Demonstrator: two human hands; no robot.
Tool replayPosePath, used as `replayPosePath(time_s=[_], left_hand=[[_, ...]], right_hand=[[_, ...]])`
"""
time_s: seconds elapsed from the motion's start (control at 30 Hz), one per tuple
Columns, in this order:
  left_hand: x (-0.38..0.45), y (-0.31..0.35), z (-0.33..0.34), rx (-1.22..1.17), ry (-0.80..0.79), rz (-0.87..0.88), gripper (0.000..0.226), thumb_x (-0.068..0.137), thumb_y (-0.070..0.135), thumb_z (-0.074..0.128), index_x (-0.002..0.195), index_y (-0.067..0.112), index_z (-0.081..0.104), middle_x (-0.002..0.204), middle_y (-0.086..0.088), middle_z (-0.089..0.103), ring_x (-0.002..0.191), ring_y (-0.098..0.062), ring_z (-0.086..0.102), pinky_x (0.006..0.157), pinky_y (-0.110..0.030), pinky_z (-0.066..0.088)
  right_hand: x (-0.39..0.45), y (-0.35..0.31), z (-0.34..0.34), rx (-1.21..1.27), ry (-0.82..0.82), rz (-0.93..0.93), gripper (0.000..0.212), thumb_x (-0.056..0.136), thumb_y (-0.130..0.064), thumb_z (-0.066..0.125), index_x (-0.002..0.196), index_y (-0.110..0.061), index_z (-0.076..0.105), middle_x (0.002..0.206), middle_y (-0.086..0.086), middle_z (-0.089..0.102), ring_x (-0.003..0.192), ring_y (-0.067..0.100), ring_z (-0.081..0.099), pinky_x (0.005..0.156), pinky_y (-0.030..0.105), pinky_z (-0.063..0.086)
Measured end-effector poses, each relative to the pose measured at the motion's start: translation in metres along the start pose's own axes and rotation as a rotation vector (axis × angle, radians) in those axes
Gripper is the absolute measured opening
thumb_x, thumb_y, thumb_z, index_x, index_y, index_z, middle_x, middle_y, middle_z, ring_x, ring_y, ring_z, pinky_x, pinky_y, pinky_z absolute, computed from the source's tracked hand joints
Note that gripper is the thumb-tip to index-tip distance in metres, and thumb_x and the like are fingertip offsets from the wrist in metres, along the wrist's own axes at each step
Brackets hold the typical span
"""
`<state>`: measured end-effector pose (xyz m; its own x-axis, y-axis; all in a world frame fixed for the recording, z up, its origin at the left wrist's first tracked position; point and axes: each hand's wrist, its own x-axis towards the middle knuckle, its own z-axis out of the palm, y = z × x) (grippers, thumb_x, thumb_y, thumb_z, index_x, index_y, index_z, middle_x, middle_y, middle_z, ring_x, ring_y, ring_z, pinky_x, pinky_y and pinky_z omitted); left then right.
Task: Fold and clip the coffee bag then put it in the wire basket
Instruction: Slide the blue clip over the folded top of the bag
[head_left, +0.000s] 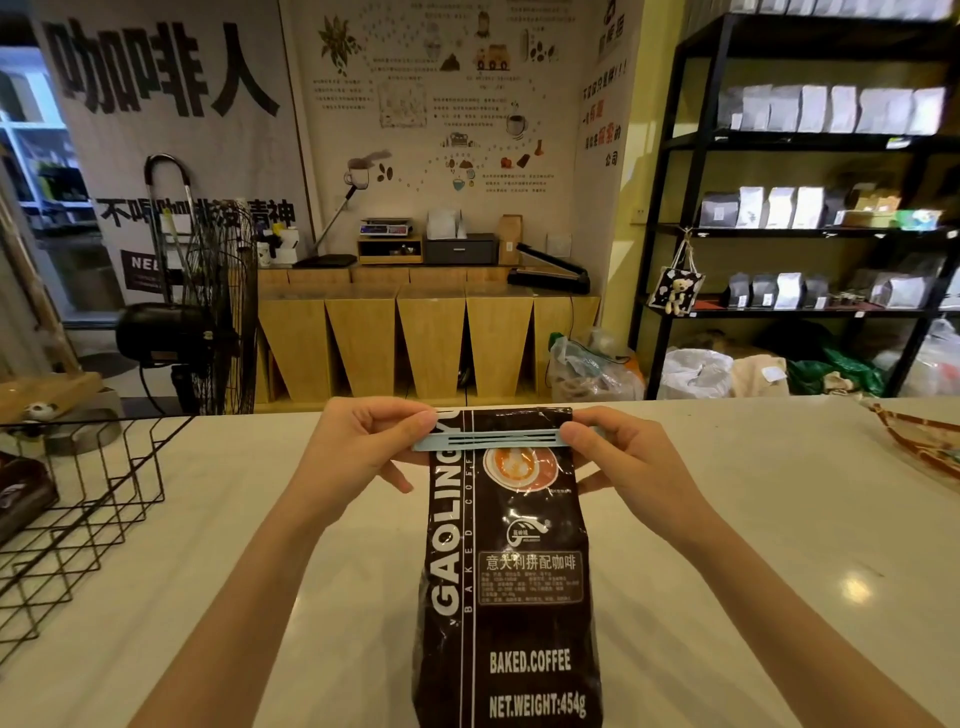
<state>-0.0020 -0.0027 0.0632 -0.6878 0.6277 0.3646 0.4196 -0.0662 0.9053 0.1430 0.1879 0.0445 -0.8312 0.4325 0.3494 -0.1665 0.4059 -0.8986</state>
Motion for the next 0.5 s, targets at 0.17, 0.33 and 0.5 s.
replayPosePath(time_s=[0.17,0.33,0.5], left_hand=[[-0.004,0.017,0.009,0.473,-0.075,0.045,0.044,0.061,0.058,0.057,0.096,0.032,0.065,0.088,0.014,0.068,0.078,-0.004,0.065,0.067,-0.024,0.052],[-0.002,0.041,0.043,0.833,-0.221,0.279,0.047,0.078,0.046,0.057,0.120,0.028,0.053,0.113,0.011,0.061,0.102,-0.005,0.054,0.089,-0.027,0.046],[0.014,0.055,0.059,0.826,-0.482,0.301,0.037,0.082,0.037,0.058,0.117,0.025,0.054,0.105,0.003,0.067,0.091,-0.007,0.062,0.079,-0.029,0.053]], right_hand=[[-0.002,0.001,0.004,-0.004,0.048,-0.019,0.015,0.086,-0.020,0.057,0.093,-0.009,0.064,0.087,0.004,0.073,0.077,0.016,0.071,0.062,0.030,0.059],[-0.002,-0.003,0.002,-0.032,0.062,-0.053,0.016,0.084,-0.019,0.060,0.091,-0.007,0.067,0.085,0.013,0.074,0.074,0.024,0.070,0.065,0.037,0.057],[-0.007,-0.010,-0.002,-0.100,0.062,-0.093,0.010,0.081,-0.023,0.062,0.086,-0.016,0.067,0.076,0.005,0.070,0.066,0.011,0.065,0.064,0.027,0.054]])
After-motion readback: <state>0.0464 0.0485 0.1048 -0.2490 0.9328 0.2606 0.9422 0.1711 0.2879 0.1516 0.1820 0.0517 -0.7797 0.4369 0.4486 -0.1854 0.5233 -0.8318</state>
